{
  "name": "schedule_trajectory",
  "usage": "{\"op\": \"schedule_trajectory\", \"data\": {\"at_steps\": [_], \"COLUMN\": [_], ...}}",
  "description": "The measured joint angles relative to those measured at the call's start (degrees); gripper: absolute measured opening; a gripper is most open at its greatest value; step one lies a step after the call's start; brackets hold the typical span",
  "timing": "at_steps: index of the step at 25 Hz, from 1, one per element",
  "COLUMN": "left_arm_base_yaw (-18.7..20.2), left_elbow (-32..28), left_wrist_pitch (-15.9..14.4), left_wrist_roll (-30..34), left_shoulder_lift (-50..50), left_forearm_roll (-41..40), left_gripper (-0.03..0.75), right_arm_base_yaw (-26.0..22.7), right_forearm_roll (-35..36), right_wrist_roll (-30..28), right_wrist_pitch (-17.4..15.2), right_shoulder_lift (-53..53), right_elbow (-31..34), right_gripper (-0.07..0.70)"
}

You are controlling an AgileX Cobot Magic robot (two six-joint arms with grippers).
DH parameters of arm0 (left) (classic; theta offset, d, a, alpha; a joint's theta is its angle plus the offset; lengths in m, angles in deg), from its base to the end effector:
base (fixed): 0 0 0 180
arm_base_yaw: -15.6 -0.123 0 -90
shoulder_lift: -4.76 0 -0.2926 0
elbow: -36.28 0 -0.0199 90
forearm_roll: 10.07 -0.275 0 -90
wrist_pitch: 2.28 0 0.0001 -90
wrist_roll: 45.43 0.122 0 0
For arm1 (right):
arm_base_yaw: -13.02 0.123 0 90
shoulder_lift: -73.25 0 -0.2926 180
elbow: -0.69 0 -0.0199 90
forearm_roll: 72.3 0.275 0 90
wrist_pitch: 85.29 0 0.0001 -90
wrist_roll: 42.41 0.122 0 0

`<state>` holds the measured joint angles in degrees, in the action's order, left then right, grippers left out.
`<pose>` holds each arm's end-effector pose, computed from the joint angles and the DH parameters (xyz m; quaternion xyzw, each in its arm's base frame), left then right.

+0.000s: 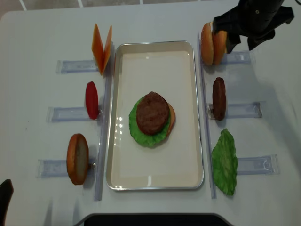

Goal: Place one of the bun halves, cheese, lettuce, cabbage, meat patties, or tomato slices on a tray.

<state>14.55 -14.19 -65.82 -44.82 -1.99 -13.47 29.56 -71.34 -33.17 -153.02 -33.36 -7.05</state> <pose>0.0344 0.0071 0.2607 -0.0050 0.8689 0.0368 0.4935 0.3701 0.1119 0.2620 -0.0610 0.9913 0.0339 0.1119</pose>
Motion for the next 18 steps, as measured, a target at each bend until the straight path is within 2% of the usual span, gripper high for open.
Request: {"op": "schedule_trajectory", "data": {"at_steps": [6,8,10,13,16,18], "left_arm_base_yaw": [0.0,0.0,0.0,0.0,0.0,0.0], "left_elbow": [0.0,0.0,0.0,0.0,0.0,0.0], "left_wrist_pitch": [0.0,0.0,0.0,0.0,0.0,0.0], "left_wrist_roll": [0.0,0.0,0.0,0.0,0.0,0.0], "left_shoulder_lift": [0.0,0.0,0.0,0.0,0.0,0.0], "left_forearm_roll": [0.0,0.0,0.0,0.0,0.0,0.0], "left_gripper": [0.597,0.597,0.597,0.597,0.597,0.597], "right_arm_base_yaw": [-19.2,-23.4,-25.6,-25.9,-25.9,-25.9], "right_forearm_roll": [-1.0,-1.0,-1.0,-1.4,-1.4,-1.5], "right_wrist_roll": [-3.7,-4.3,-5.0,-6.1,-6.8,-7.4], "right_wrist_pitch": [-1.7,-1.7,-1.9,-1.8,-1.6,-1.7], "right_shoulder_lift": [0.0,0.0,0.0,2.0,9.7,16.5], "right_elbow": [-0.3,-0.3,-0.3,1.5,8.6,15.6], "right_gripper": [0.402,0.402,0.402,0.402,0.402,0.402]}}
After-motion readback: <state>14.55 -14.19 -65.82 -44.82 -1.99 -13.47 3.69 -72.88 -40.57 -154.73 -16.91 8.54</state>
